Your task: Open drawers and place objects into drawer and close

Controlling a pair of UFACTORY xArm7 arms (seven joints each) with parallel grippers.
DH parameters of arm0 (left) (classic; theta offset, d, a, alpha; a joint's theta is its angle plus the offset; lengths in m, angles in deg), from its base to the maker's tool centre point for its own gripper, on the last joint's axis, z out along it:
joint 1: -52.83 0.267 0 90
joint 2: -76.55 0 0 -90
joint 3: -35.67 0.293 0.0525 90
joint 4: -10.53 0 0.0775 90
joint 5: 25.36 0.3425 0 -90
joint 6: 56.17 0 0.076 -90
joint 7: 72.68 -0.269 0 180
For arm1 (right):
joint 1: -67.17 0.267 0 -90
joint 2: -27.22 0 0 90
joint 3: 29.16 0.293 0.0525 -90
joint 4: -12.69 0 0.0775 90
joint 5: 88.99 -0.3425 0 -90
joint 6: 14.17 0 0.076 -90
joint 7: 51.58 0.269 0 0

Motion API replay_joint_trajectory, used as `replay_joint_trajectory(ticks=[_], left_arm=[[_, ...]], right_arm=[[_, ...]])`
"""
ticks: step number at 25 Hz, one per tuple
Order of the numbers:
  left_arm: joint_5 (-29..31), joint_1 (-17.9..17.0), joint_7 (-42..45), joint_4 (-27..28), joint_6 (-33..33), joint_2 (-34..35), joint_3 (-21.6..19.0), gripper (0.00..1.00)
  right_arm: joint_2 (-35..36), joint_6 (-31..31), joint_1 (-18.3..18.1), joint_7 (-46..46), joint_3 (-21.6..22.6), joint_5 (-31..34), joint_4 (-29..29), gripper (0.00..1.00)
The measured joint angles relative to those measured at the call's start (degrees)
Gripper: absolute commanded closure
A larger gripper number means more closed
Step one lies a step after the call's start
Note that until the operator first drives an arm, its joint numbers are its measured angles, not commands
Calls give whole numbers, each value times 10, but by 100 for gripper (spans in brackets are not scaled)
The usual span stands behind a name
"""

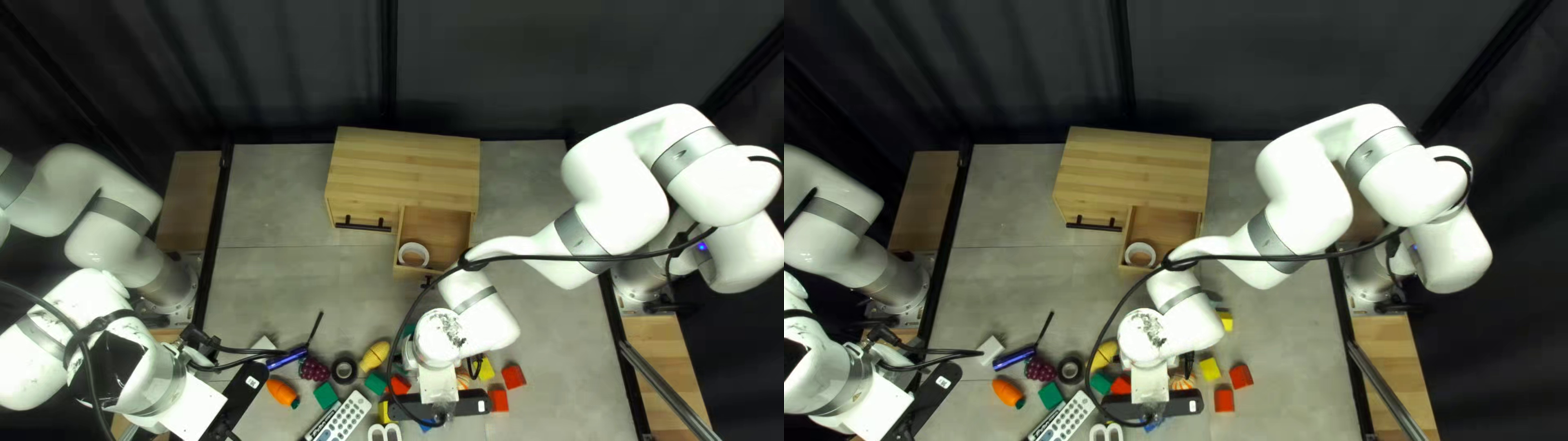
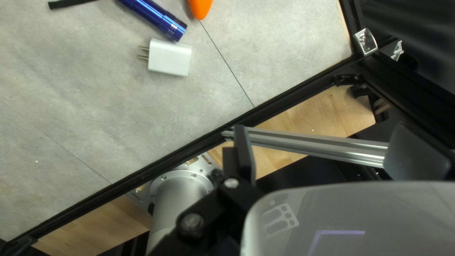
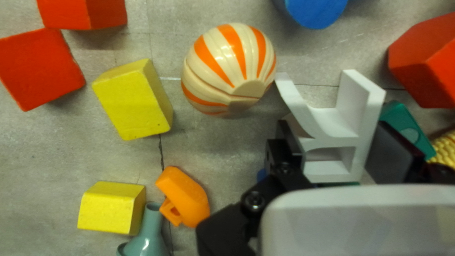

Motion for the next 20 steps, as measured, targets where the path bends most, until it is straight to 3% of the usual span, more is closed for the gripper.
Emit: replay_joint_trajectory(ticks=[6, 20], left_arm=[[0, 0, 0, 0, 0, 0, 0, 0], [0, 0, 0, 0, 0, 0, 0, 0]], right_arm=[[-33, 55, 8, 48, -2, -11, -21, 98], [-173, 226, 11, 344, -30, -33, -7, 99]])
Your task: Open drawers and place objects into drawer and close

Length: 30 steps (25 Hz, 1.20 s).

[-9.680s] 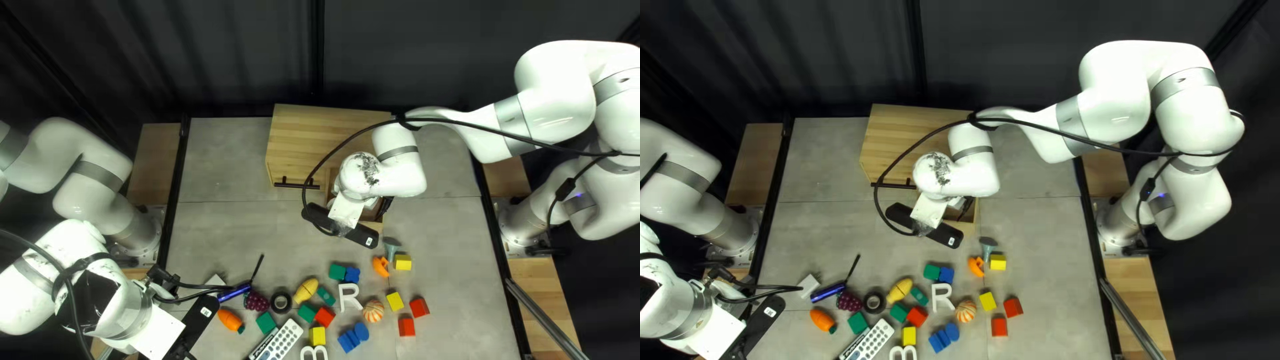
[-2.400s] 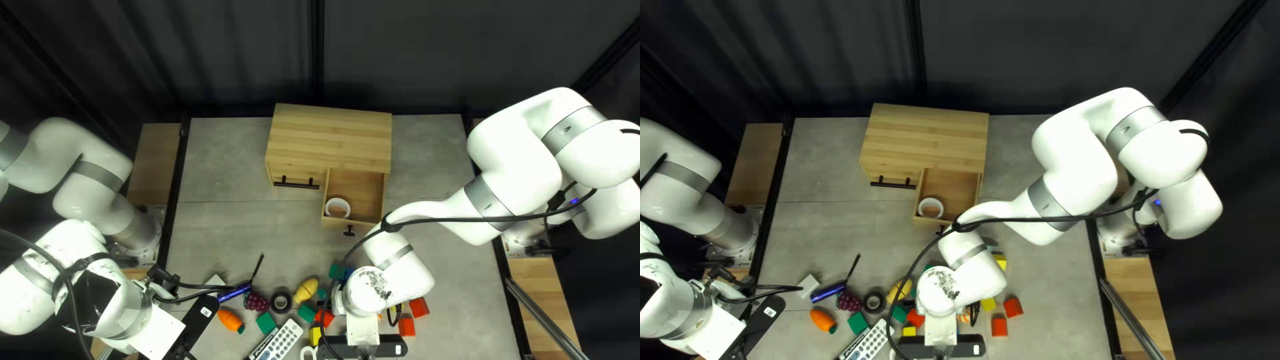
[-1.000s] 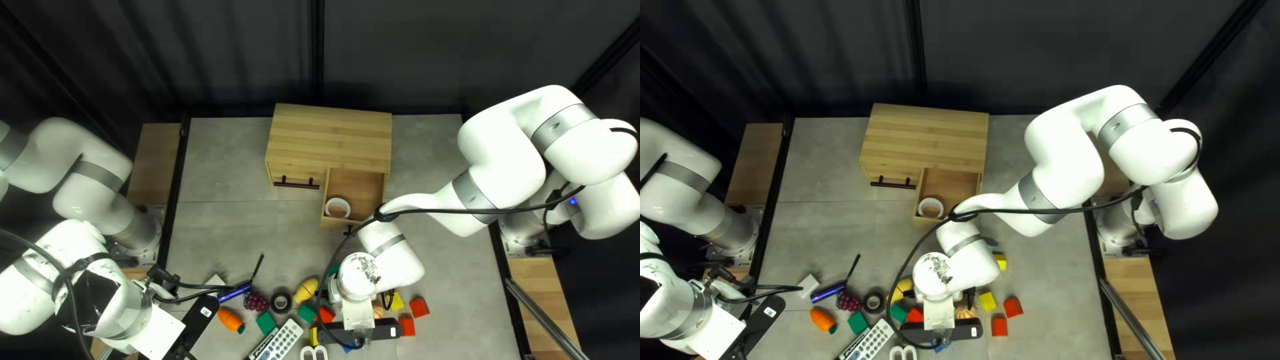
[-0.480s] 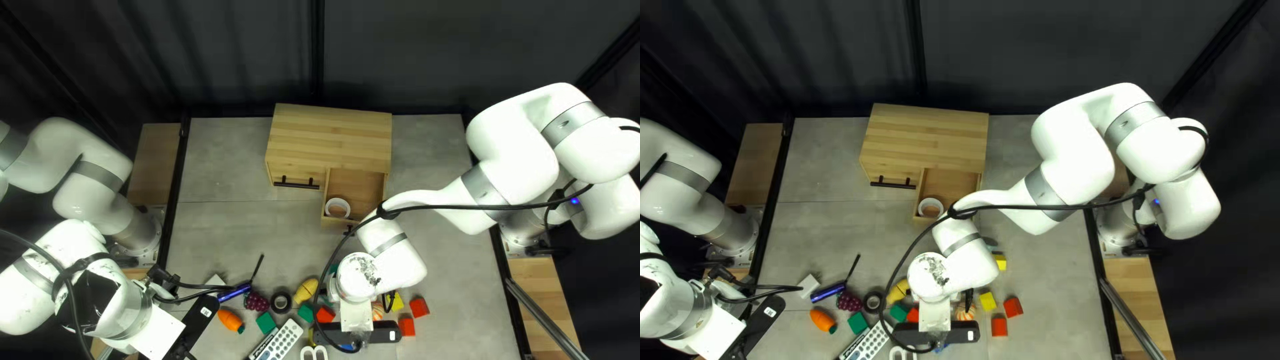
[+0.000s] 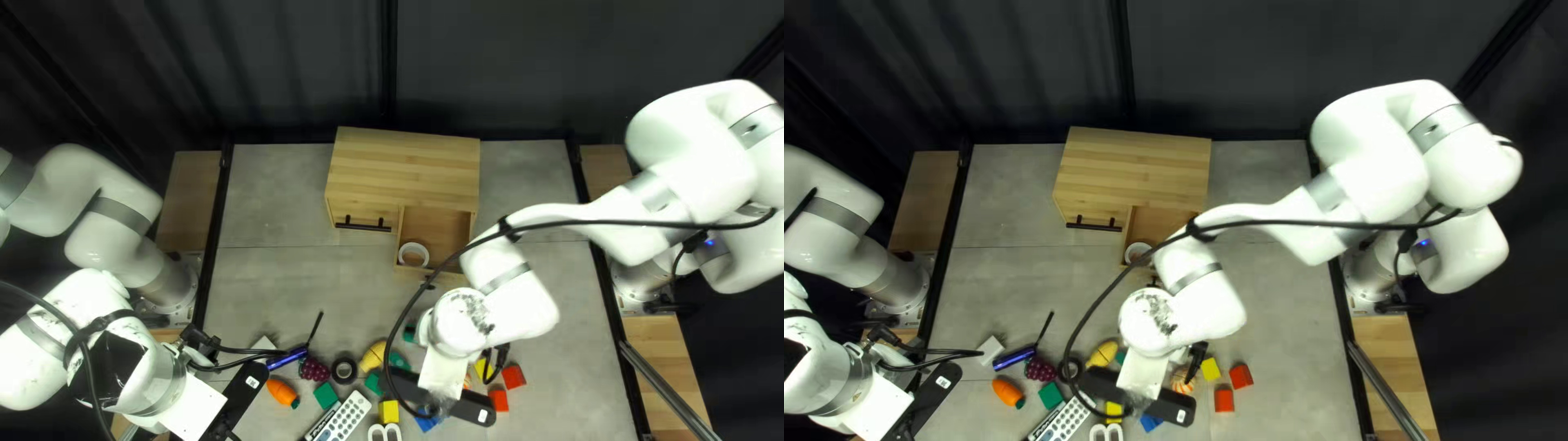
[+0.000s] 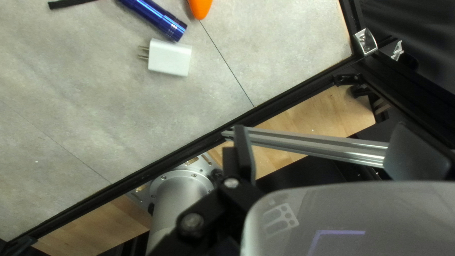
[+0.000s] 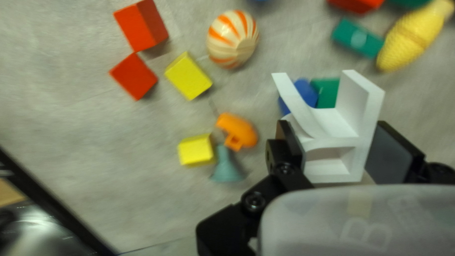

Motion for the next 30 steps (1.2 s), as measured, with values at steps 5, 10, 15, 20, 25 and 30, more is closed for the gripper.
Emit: replay_joint_trajectory(ticks=[5, 10, 15, 20, 25, 30], left_arm=[[0, 0, 0, 0, 0, 0, 0, 0], [0, 0, 0, 0, 0, 0, 0, 0], [0, 0, 0, 0, 0, 0, 0, 0], [0, 0, 0, 0, 0, 0, 0, 0], [0, 0, 0, 0, 0, 0, 0, 0], [0, 0, 0, 0, 0, 0, 0, 0]], right_arm=[[-32, 45, -7, 125, -14, 0, 7, 100], [-58, 54, -16, 203, -26, 8, 31, 100], [-82, 49, -23, 212, -34, 29, 52, 100], [-118, 21, -23, 115, -35, 60, 85, 100], [-130, -1, -22, -3, -38, 76, 100, 100], [-122, -15, -22, -87, -41, 78, 105, 100]])
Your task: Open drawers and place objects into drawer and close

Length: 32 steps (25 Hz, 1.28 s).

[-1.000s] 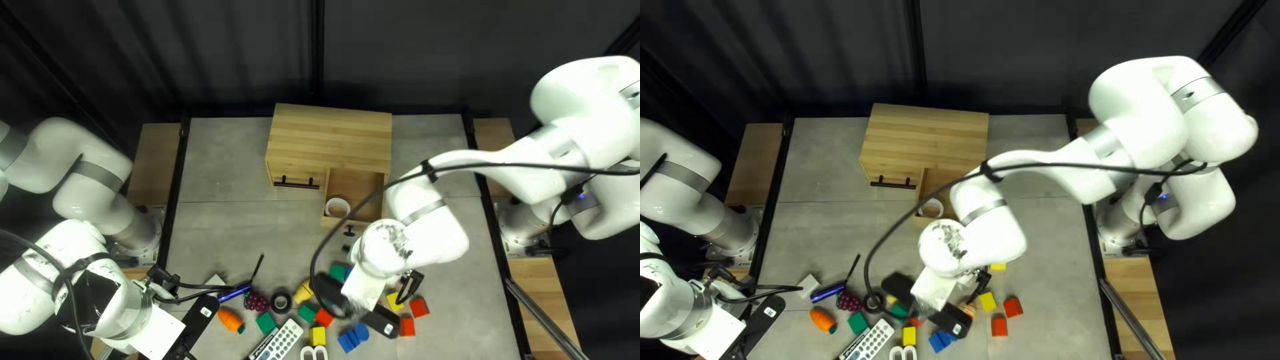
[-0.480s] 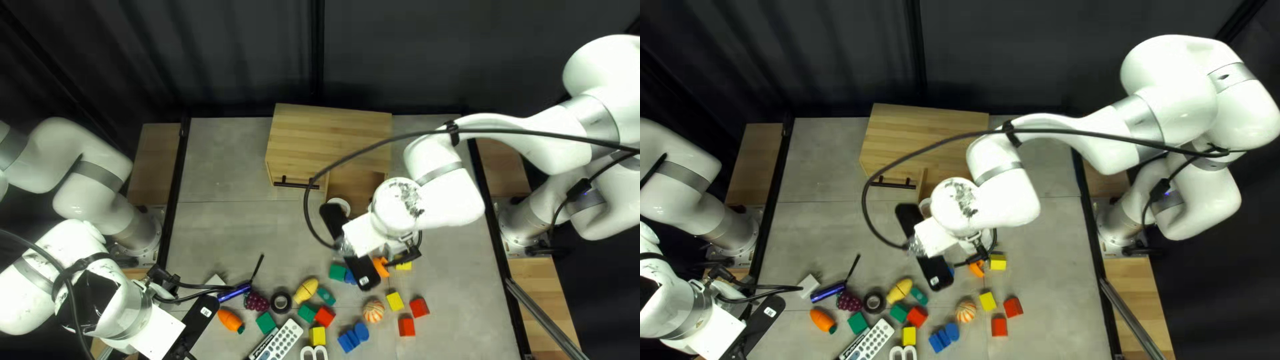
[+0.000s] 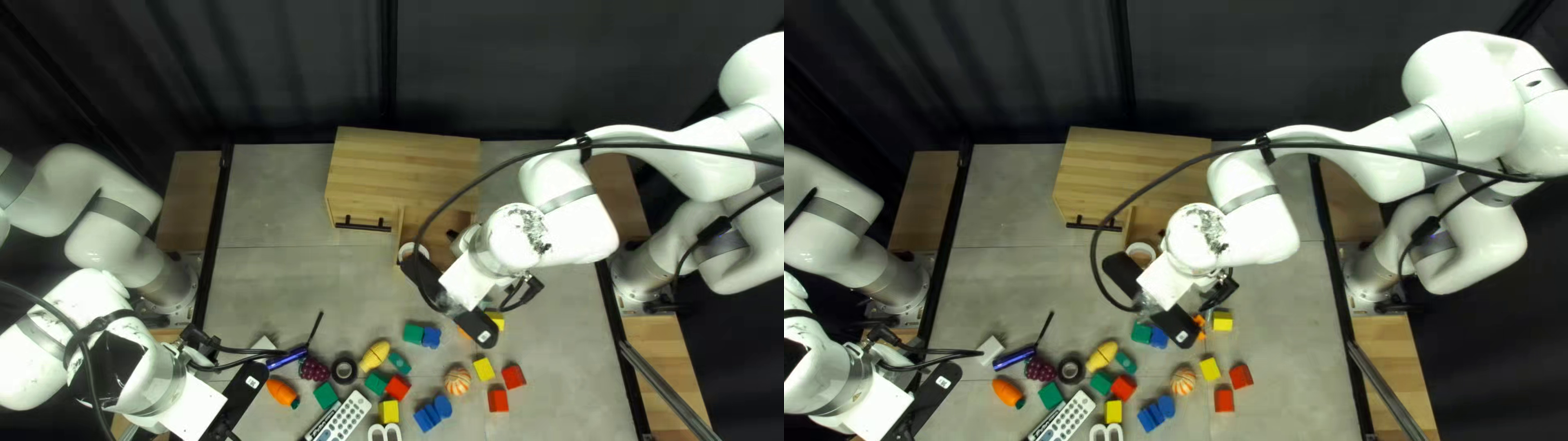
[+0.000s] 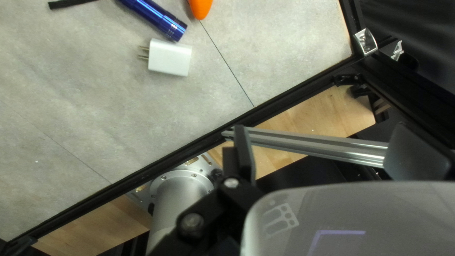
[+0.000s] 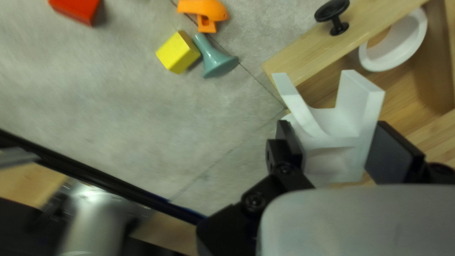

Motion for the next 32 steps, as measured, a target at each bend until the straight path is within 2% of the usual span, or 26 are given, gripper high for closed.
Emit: replay_joint_trajectory(ticks=[10, 18, 32], left_arm=[[0, 0, 0, 0, 0, 0, 0, 0], [0, 0, 0, 0, 0, 0, 0, 0], [0, 0, 0, 0, 0, 0, 0, 0]], right_arm=[[-17, 0, -14, -102, -21, -3, 21, 100], [-32, -8, -26, -127, -35, 6, 36, 100], [-10, -37, -36, -149, -47, 24, 31, 100]])
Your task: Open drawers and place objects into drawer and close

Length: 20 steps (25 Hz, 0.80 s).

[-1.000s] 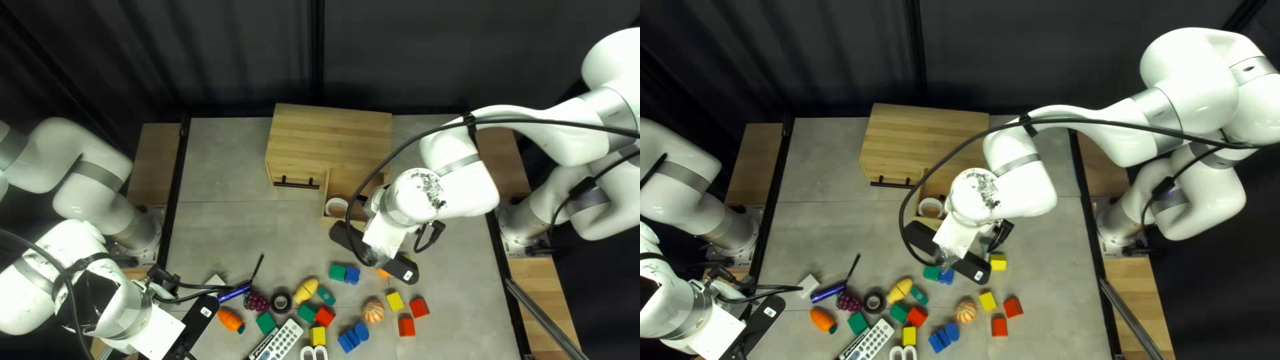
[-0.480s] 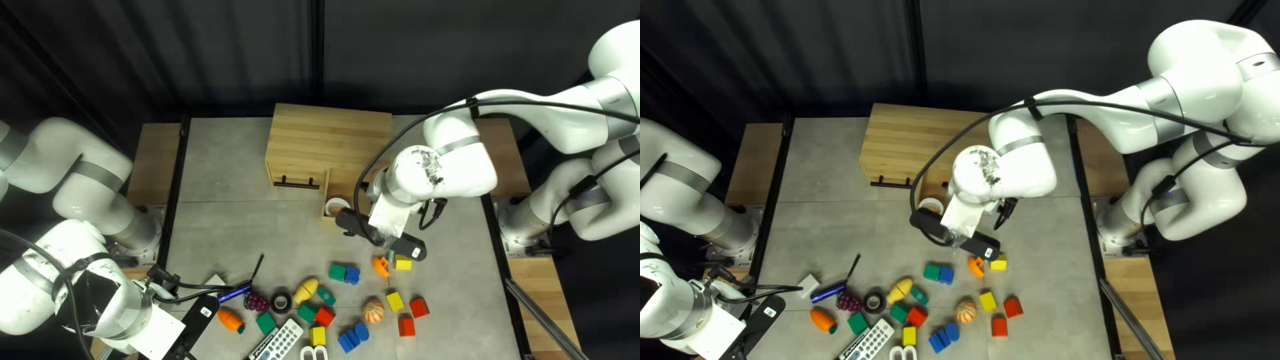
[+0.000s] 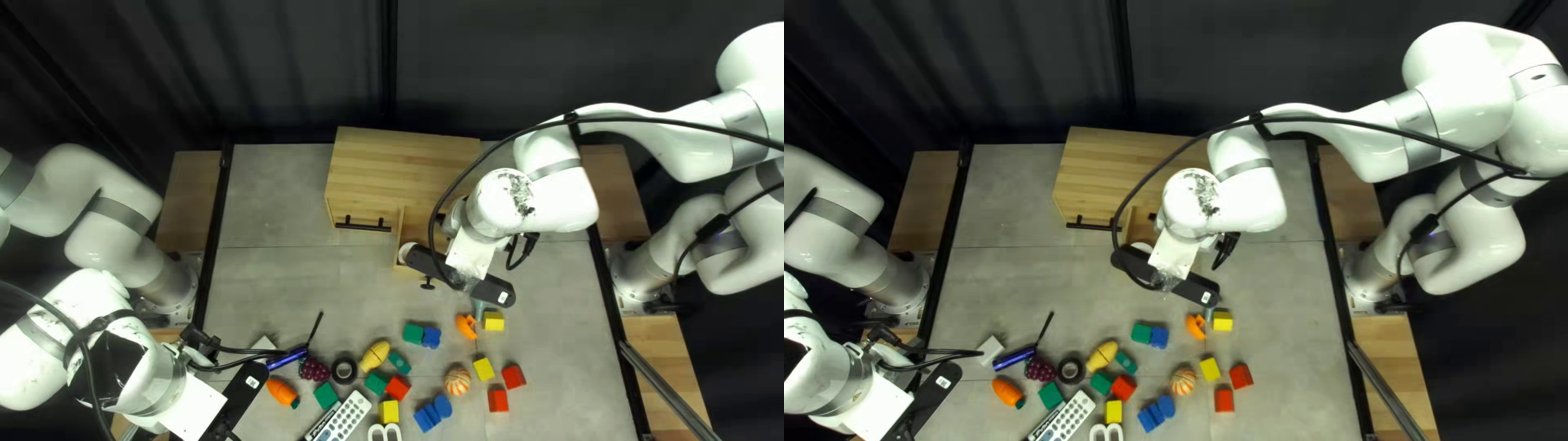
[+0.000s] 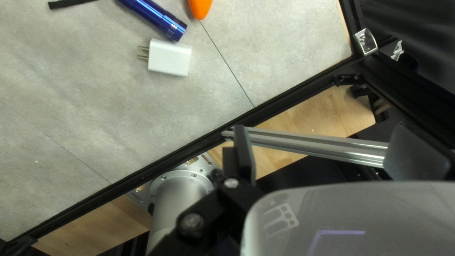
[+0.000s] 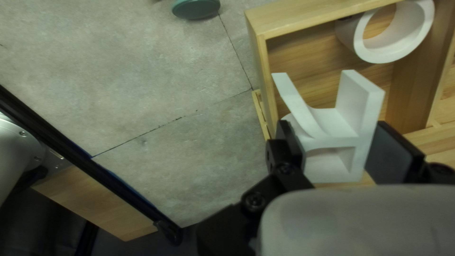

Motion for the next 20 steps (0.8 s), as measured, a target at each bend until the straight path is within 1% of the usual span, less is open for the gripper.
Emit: replay_joint_trajectory(ticks=[10, 20], left_arm=[[0, 0, 0, 0, 0, 0, 0, 0], [0, 0, 0, 0, 0, 0, 0, 0]], right_arm=[[5, -5, 0, 3, 0, -2, -2, 100], [2, 6, 1, 6, 2, 0, -5, 100]])
